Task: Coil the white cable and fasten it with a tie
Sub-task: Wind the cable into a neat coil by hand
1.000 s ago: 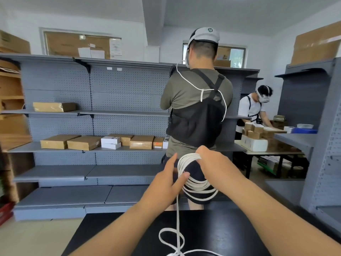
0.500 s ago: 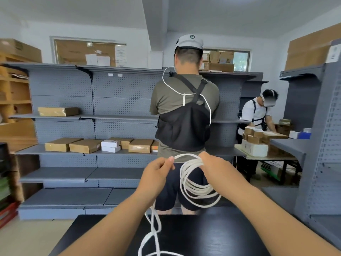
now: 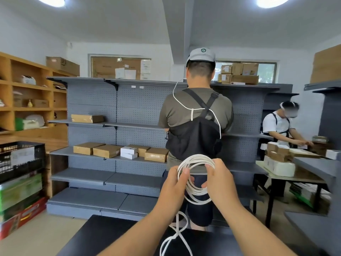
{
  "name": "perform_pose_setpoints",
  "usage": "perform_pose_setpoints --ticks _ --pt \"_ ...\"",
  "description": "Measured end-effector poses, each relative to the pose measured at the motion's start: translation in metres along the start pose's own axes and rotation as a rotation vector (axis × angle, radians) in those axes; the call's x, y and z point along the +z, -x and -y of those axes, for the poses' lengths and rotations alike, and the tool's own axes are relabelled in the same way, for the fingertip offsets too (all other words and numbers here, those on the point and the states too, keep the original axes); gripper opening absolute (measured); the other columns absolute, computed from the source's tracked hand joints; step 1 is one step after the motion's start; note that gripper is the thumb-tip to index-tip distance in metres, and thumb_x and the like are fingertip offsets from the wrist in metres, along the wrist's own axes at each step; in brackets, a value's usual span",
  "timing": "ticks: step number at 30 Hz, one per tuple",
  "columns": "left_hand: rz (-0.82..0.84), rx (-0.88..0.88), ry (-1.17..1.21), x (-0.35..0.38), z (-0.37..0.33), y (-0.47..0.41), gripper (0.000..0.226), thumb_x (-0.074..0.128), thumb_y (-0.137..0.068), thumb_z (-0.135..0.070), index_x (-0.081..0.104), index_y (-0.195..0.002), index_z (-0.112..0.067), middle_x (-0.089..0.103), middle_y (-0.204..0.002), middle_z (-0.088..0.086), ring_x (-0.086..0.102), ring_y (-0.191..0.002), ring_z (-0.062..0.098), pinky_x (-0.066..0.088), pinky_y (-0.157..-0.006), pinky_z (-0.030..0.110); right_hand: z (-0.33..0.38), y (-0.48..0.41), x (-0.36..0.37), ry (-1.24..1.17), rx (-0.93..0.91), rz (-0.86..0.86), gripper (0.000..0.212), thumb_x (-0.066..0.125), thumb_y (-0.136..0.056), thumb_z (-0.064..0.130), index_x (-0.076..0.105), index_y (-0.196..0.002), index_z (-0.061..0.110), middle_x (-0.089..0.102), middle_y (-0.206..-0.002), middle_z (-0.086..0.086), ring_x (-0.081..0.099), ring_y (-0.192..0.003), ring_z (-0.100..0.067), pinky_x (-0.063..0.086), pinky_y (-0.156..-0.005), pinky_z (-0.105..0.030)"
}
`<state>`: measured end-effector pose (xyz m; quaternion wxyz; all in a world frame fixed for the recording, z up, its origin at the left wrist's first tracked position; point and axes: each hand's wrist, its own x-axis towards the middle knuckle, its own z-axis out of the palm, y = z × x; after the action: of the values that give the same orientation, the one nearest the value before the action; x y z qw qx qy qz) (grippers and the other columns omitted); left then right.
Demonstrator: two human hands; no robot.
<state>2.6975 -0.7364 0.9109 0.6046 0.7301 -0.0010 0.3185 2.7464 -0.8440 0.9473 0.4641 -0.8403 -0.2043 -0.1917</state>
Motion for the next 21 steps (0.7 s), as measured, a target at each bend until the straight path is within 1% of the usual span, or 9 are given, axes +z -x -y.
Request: perform_pose_setpoints --ticks 3,6,8,11,13,15,17,19,21 --pt "-0.123 0.101 -0.103 0.001 0.005 -0.001 0.014 0.038 -0.097 -0.037 0.051 -0.097 -0.033 0.064 -0.085 -0.004 0.064 -0.081 0.012 0.051 -0.077 0.029 -0.001 0.006 0.015 -0.176 0.069 -0.026 0.017 0.036 -0.1 0.02 0.052 -0.097 0.014 0.061 -0.09 -0.006 0.061 -0.07 -0.018 0.04 -0.054 -0.024" --pt "-0.22 0.143 -0.196 -0.005 0.004 -0.005 0.016 0.036 -0.098 -0.035 0.048 -0.089 -0.036 0.058 -0.078 -0.006 0.058 -0.071 0.006 0.045 -0.065 0.017 0.003 0.009 0.027 -0.255 0.094 -0.022 0.018 0.037 -0.1 0.02 0.053 -0.101 0.011 0.06 -0.091 -0.003 0.053 -0.07 -0.008 0.038 -0.056 -0.021" --pt "-0.241 0.156 -0.26 -0.013 0.001 -0.007 0.018 0.035 -0.099 -0.034 0.046 -0.085 -0.036 0.056 -0.074 -0.007 0.054 -0.064 0.001 0.042 -0.06 0.011 0.007 0.01 0.035 -0.317 0.112 0.01 0.019 0.038 -0.1 0.021 0.053 -0.098 0.011 0.058 -0.086 -0.003 0.055 -0.067 -0.01 0.042 -0.058 -0.024" --pt "-0.221 0.196 -0.394 -0.03 0.001 -0.014 0.018 0.033 -0.099 -0.036 0.045 -0.086 -0.038 0.056 -0.076 -0.012 0.053 -0.067 0.003 0.041 -0.062 0.013 0.011 0.011 0.047 -0.408 0.144 0.088 0.019 0.038 -0.1 0.023 0.051 -0.09 0.014 0.055 -0.079 -0.004 0.063 -0.078 -0.024 0.045 -0.068 -0.034" --pt "-0.195 0.21 -0.486 -0.044 0.003 -0.019 0.019 0.032 -0.099 -0.038 0.045 -0.085 -0.037 0.054 -0.073 -0.012 0.051 -0.066 0.004 0.04 -0.061 0.017 0.013 0.011 0.054 -0.417 0.166 0.163 0.02 0.038 -0.099 0.025 0.052 -0.094 0.013 0.057 -0.076 -0.003 0.06 -0.077 -0.02 0.043 -0.069 -0.031" --pt "-0.173 0.223 -0.574 -0.058 0.007 -0.022 0.025 0.03 -0.098 -0.04 0.05 -0.091 -0.027 0.055 -0.074 -0.007 0.05 -0.066 0.007 0.039 -0.059 0.02 0.016 0.012 0.061 -0.4 0.174 0.227 0.02 0.039 -0.099 0.027 0.053 -0.098 0.014 0.061 -0.077 -0.003 0.059 -0.077 -0.018 0.045 -0.072 -0.031" --pt "-0.152 0.233 -0.641 -0.071 0.01 -0.025 0.03 0.03 -0.098 -0.04 0.051 -0.094 -0.019 0.055 -0.074 -0.001 0.047 -0.064 0.01 0.035 -0.056 0.022 0.02 0.012 0.069 -0.382 0.173 0.266 0.017 0.04 -0.098 0.027 0.053 -0.101 0.016 0.064 -0.08 -0.003 0.062 -0.082 -0.019 0.047 -0.076 -0.032" --pt "-0.114 0.244 -0.696 -0.085 0.014 -0.026 0.027 0.03 -0.099 -0.038 0.047 -0.091 -0.018 0.048 -0.069 -0.005 0.041 -0.061 0.008 0.031 -0.054 0.022 0.026 0.013 0.077 -0.37 0.144 0.294 0.015 0.042 -0.098 0.024 0.051 -0.109 0.018 0.065 -0.085 -0.002 0.064 -0.086 -0.018 0.047 -0.075 -0.028" --pt "-0.053 0.26 -0.801 -0.099 0.018 -0.027 0.025 0.03 -0.1 -0.037 0.045 -0.091 -0.019 0.042 -0.069 -0.01 0.04 -0.064 0.009 0.028 -0.055 0.025 0.031 0.012 0.086 -0.302 0.057 0.347 0.024 0.043 -0.097 0.024 0.045 -0.122 0.023 0.064 -0.1 0.0 0.064 -0.091 -0.016 0.048 -0.078 -0.027"
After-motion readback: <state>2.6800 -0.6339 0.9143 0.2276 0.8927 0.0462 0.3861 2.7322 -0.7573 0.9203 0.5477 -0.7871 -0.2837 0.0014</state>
